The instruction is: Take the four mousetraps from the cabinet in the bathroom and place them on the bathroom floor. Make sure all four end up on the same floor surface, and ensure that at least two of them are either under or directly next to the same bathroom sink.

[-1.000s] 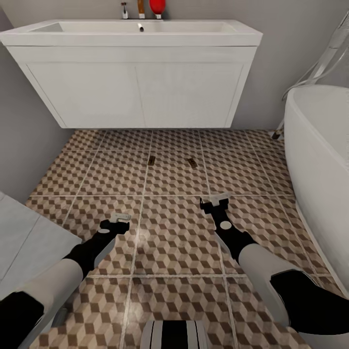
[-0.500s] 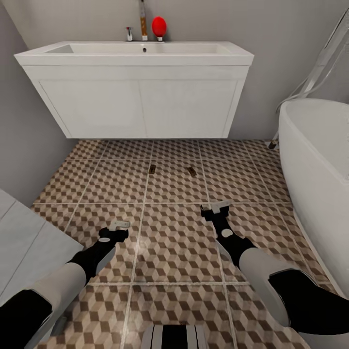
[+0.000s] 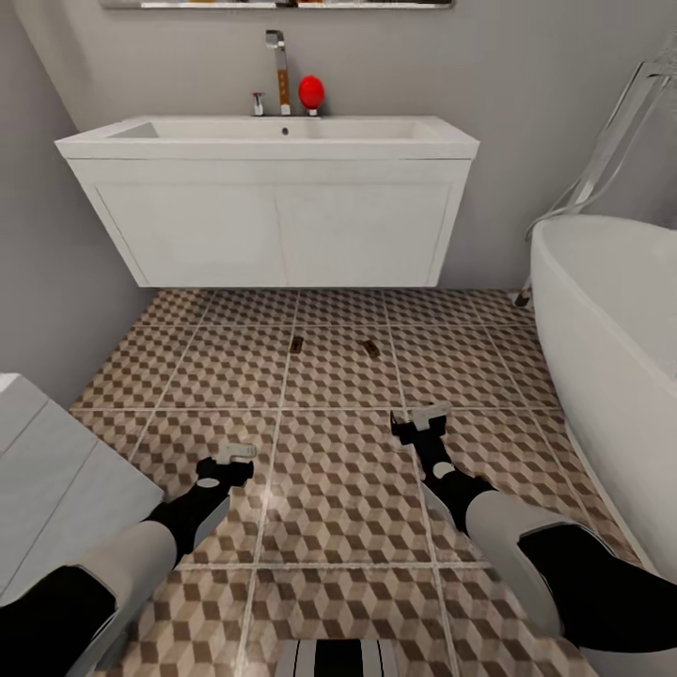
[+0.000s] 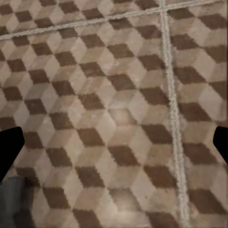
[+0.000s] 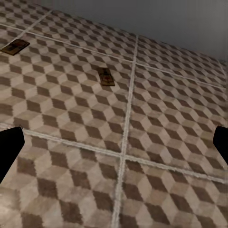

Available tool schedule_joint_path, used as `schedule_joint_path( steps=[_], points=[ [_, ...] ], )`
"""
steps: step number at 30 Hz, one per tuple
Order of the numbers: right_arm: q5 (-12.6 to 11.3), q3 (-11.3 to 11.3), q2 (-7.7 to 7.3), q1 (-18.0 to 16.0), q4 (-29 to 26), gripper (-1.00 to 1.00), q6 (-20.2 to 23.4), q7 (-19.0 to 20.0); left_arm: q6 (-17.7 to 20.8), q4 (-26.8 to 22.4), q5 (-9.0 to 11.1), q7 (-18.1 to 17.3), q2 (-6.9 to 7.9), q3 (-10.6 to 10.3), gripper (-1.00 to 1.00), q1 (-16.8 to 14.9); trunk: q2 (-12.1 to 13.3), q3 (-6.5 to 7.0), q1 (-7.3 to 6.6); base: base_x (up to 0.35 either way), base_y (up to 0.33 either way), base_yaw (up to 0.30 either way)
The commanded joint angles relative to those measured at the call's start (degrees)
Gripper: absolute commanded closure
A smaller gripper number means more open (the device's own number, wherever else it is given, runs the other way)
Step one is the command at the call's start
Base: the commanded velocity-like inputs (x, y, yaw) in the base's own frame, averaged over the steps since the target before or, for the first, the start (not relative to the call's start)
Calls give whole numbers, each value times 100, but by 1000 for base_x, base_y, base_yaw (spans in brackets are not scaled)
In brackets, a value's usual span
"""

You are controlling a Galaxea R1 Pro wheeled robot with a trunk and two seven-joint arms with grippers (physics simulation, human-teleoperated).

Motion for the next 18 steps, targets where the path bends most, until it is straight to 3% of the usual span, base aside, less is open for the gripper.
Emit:
schedule_joint_path(
  steps=[1,8,17,18],
  points=[
    [61,15,2,67,19,-100,-19,-60,-27,49,50,25,-33,-49,-100,6,0,19,-3,0,0,0],
    [61,14,2,347,33,-100,-48,-60,-202,203,50,-214,-189,-48,-100,70,9,174,-21,0,0,0],
    [61,16,17,550,37,-100,-193,-60,-440,240,50,-325,-303,-48,-100,165,370,336,-219,0,0,0],
    [61,16,19,601,37,-100,-202,-60,-697,241,50,-324,-353,-46,-100,234,411,354,-241,0,0,0]
  ],
)
